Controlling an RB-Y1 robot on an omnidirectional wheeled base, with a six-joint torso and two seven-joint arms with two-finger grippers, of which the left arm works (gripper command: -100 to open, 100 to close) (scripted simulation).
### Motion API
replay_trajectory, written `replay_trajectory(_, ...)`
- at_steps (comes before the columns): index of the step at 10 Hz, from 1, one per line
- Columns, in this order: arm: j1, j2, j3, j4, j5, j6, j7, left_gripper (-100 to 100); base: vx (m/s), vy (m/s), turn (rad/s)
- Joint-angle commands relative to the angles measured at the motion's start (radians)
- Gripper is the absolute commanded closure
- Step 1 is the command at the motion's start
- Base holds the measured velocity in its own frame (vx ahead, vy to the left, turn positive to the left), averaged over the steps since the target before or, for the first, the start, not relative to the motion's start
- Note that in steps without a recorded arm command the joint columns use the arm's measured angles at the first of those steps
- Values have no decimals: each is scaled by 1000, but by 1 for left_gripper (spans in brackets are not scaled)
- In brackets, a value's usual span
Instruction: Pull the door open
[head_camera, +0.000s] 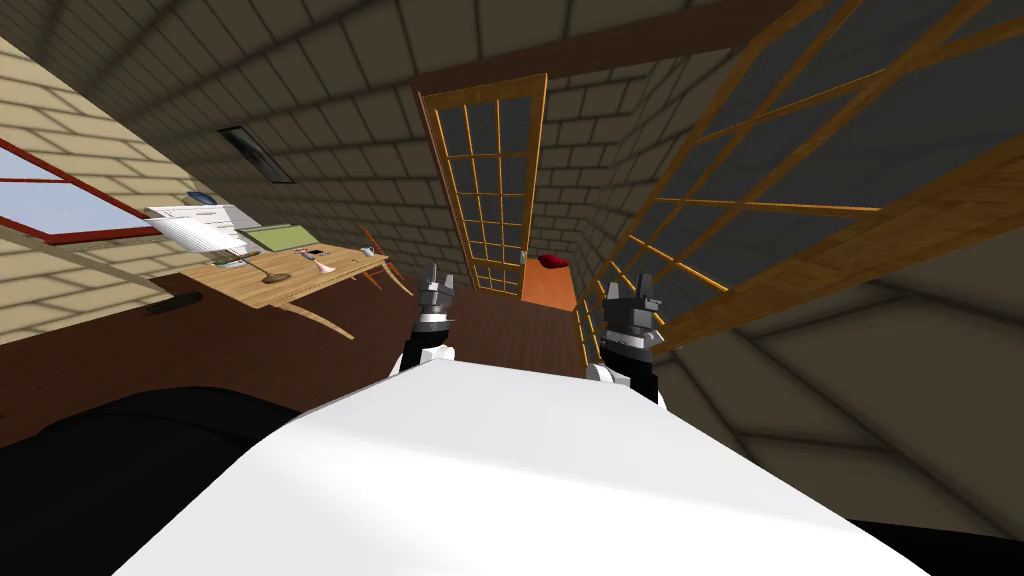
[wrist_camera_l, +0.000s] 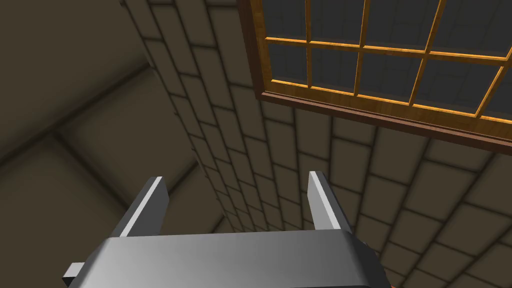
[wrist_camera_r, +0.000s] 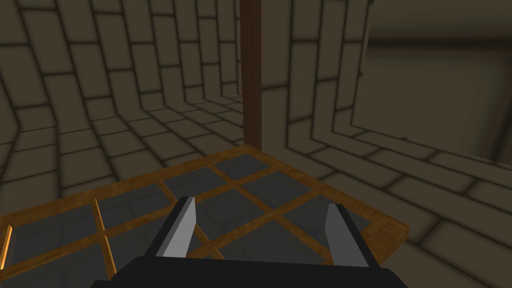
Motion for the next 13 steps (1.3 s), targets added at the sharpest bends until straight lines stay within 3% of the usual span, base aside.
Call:
replay_trajectory(1, -10, 10, 10, 34, -9, -11, -33, -100, 84, -5, -61)
replay_trajectory(13, -77, 51, 80, 272, -73, -84, -261, -100, 126, -24, -53)
